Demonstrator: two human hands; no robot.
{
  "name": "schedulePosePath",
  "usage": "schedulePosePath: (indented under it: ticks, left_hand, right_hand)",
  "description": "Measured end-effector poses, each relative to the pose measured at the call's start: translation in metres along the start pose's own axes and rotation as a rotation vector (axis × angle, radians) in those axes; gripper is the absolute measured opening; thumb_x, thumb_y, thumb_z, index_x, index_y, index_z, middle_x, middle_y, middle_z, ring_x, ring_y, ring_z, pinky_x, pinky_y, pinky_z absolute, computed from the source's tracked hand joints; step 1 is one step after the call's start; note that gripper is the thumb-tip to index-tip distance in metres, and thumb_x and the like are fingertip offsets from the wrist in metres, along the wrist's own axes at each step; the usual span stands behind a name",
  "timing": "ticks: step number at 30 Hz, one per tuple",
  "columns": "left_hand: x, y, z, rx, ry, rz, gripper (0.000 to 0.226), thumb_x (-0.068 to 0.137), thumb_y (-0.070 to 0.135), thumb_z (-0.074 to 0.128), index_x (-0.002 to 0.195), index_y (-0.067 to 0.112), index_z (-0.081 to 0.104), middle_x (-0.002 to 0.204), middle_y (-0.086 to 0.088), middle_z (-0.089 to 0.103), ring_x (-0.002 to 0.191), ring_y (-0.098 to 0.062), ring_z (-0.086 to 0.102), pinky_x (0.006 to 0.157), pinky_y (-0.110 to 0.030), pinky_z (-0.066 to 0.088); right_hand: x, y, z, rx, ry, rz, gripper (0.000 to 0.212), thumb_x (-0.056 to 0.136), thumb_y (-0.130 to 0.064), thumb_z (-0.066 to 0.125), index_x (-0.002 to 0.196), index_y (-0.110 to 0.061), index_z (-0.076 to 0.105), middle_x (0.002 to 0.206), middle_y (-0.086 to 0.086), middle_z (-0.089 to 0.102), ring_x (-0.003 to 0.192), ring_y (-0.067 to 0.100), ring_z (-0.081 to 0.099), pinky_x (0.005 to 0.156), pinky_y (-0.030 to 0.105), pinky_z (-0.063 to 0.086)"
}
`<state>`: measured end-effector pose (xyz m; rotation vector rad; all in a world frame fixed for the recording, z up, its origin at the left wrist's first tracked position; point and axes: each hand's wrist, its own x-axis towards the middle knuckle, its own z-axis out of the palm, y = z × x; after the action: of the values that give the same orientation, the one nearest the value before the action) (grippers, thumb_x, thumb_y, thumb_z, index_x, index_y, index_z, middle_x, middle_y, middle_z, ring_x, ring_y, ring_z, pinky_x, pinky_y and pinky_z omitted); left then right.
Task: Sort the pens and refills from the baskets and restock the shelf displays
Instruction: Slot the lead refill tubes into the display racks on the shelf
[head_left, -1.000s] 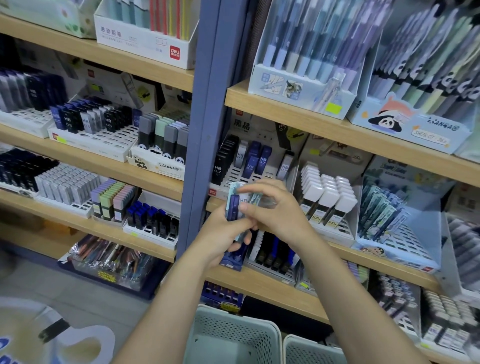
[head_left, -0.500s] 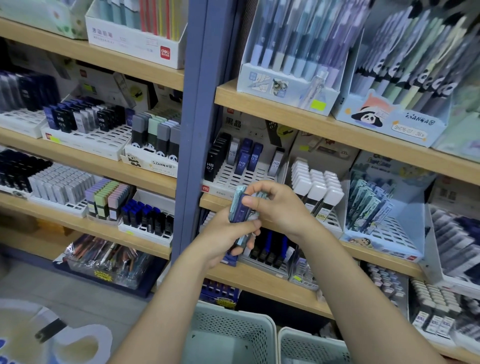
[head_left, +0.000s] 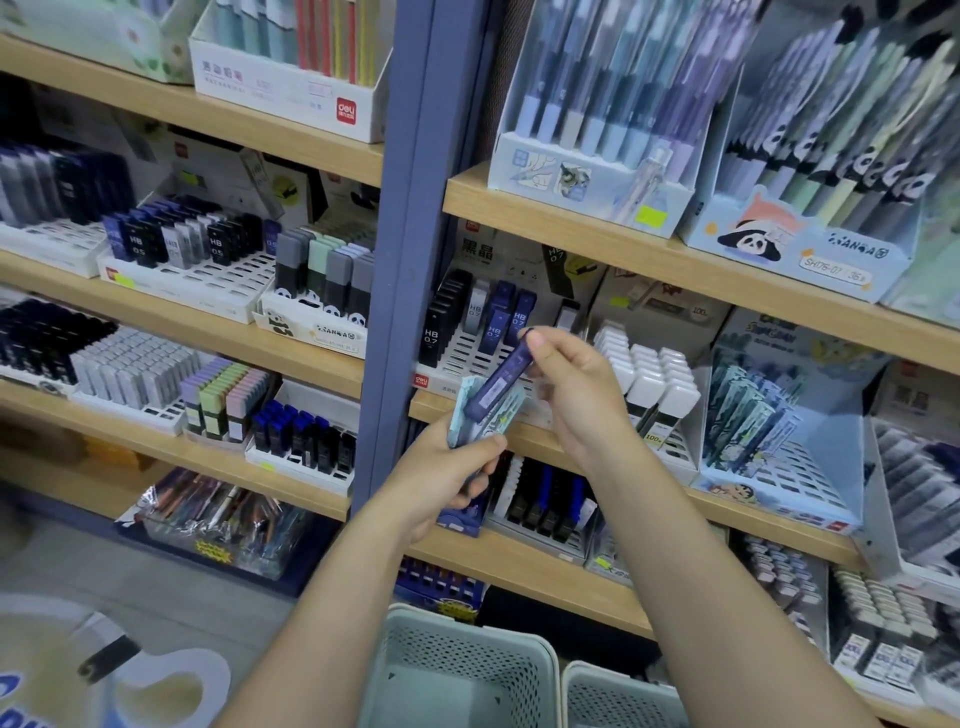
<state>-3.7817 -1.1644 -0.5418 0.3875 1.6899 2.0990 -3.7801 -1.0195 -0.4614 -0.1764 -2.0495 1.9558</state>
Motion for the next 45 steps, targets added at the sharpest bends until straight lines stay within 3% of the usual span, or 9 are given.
schedulePosePath:
  ticks: [3,7,14,18,24,29,34,41,45]
  left_hand:
    - [0.003,-0.002,-0.005,-0.045,0.093,-0.008,0.015,0.095,0.017,0.068,0.104,0.01,0.058,0.067,0.002,0.048,0.051,-0.01,0.04,0.041,-0.019,0.027]
    - [0.003,-0.001,-0.007,-0.175,0.152,0.032,0.015,0.093,0.022,0.071,0.085,0.02,0.059,0.062,0.003,0.045,0.049,-0.01,0.036,0.043,-0.02,0.022]
    - [0.003,-0.002,-0.001,-0.214,0.204,0.039,0.013,0.094,0.026,0.07,0.098,0.014,0.065,0.078,-0.006,0.062,0.045,-0.011,0.039,0.04,-0.02,0.026]
    - [0.004,0.0,0.001,-0.235,0.211,0.087,0.015,0.093,0.019,0.07,0.106,0.012,0.067,0.083,-0.007,0.071,0.043,-0.01,0.039,0.039,-0.02,0.027]
    - [0.008,-0.001,0.002,-0.107,0.416,0.157,0.016,0.087,0.016,0.078,0.098,0.016,0.066,0.062,0.01,0.064,0.046,-0.011,0.046,0.043,-0.021,0.038]
    - [0.009,0.0,0.005,-0.084,0.413,0.145,0.01,0.093,0.028,0.071,0.101,0.022,0.066,0.073,0.003,0.071,0.048,-0.011,0.049,0.045,-0.021,0.041]
    - [0.007,0.004,0.001,-0.101,0.419,0.119,0.013,0.094,0.033,0.07,0.093,0.022,0.063,0.063,0.005,0.061,0.05,-0.009,0.05,0.052,-0.023,0.045]
    - [0.01,0.001,0.002,-0.116,0.387,0.103,0.013,0.093,0.034,0.071,0.095,0.023,0.064,0.064,0.005,0.06,0.053,-0.011,0.05,0.056,-0.027,0.046]
    - [0.011,0.0,0.0,-0.118,0.387,0.097,0.011,0.093,0.032,0.071,0.092,0.023,0.064,0.062,0.006,0.06,0.051,-0.011,0.049,0.057,-0.028,0.047]
  right_hand:
    - [0.002,-0.007,-0.005,0.123,-0.001,-0.023,0.01,0.103,-0.019,0.052,0.104,-0.017,0.061,0.077,-0.006,0.071,0.055,0.01,0.051,0.051,0.024,0.039]
    - [0.001,-0.006,-0.009,0.19,-0.019,0.001,0.011,0.106,-0.021,0.046,0.109,-0.017,0.056,0.095,0.011,0.071,0.051,0.014,0.053,0.046,0.024,0.041]
    - [-0.005,0.011,-0.006,0.074,-0.21,0.071,0.023,0.105,-0.019,0.047,0.121,-0.009,0.06,0.077,0.003,0.059,0.051,0.011,0.038,0.047,0.023,0.031]
    - [-0.006,0.01,-0.001,0.078,-0.214,0.099,0.024,0.104,-0.02,0.051,0.122,-0.006,0.059,0.086,0.007,0.069,0.052,0.011,0.044,0.049,0.023,0.037]
    - [-0.006,0.018,0.009,0.102,-0.061,0.158,0.029,0.097,-0.024,0.063,0.111,0.001,0.07,0.088,0.018,0.071,0.055,0.011,0.06,0.056,0.022,0.054]
    - [0.004,0.005,0.008,0.127,0.001,0.097,0.029,0.1,-0.031,0.056,0.111,-0.007,0.068,0.074,0.015,0.072,0.059,0.018,0.067,0.057,0.025,0.057]
    - [0.04,0.002,0.011,0.068,0.045,0.037,0.047,0.103,-0.039,0.049,0.134,-0.005,0.056,0.078,0.006,0.076,0.07,0.019,0.071,0.083,0.039,0.058]
    - [0.066,0.013,0.021,0.014,0.046,0.08,0.039,0.104,-0.039,0.049,0.133,-0.013,0.053,0.077,-0.001,0.077,0.084,0.021,0.075,0.097,0.043,0.055]
    - [0.072,0.012,0.021,-0.008,0.029,0.079,0.032,0.102,-0.037,0.053,0.126,-0.016,0.057,0.073,0.0,0.076,0.083,0.024,0.075,0.093,0.042,0.057]
